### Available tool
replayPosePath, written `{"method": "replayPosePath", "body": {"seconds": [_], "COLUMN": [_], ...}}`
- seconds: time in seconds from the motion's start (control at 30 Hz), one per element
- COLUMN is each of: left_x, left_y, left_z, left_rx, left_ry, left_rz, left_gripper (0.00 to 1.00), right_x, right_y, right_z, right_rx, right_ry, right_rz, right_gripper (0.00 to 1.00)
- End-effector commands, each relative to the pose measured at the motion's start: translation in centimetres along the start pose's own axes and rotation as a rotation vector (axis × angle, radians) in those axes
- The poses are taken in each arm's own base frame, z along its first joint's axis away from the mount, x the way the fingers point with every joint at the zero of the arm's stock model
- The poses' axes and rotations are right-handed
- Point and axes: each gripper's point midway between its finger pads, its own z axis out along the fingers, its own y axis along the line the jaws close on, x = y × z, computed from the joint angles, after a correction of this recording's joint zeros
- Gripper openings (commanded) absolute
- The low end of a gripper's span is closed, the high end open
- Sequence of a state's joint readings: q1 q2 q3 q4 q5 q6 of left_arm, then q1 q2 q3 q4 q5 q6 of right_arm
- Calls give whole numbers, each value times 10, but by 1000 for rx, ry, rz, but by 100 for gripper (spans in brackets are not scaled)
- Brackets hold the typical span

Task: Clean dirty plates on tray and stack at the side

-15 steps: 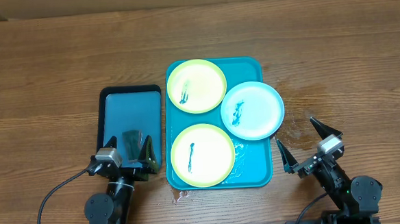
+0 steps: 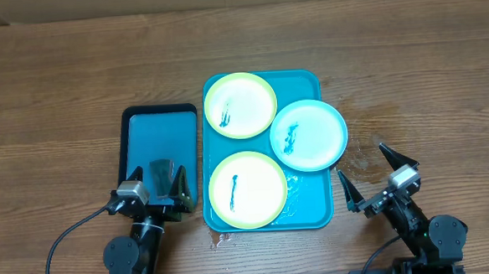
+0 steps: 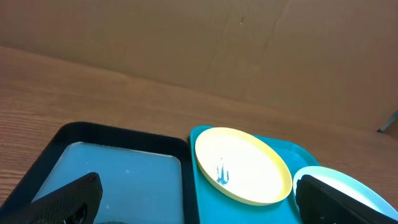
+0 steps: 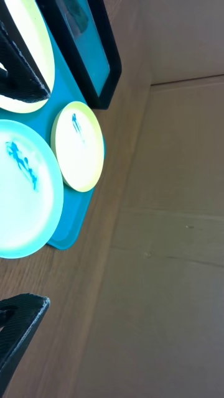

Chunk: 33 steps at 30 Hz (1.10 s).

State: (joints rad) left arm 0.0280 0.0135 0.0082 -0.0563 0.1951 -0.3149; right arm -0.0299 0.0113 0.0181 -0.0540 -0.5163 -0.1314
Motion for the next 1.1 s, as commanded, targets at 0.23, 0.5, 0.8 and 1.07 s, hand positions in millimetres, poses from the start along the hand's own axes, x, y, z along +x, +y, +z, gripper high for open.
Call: {"method": "replayPosePath", "body": {"seconds": [0.23,0.5,0.8,1.07], "left_x": [2,-1,-8,-37], "left_y": [2,1,-10,-31], "left_z": [0,0,0,-6], "left_rx": [-4,0,58,151], "left_ry": [6,-8,-26,-96], "left_rz": [-12,-9,-148,-141], "left_gripper": [100,100,100,100], "right_x": [3,2,-3,-55], "right_y": [0,0,8,24], "right_z": [0,1,0,-9], "right_rx": [0,0,-46,-127], "right_ry": [3,0,-23,-129], "right_rz": [1,-1,-8,5], "right_gripper": [100,100,99,100]}}
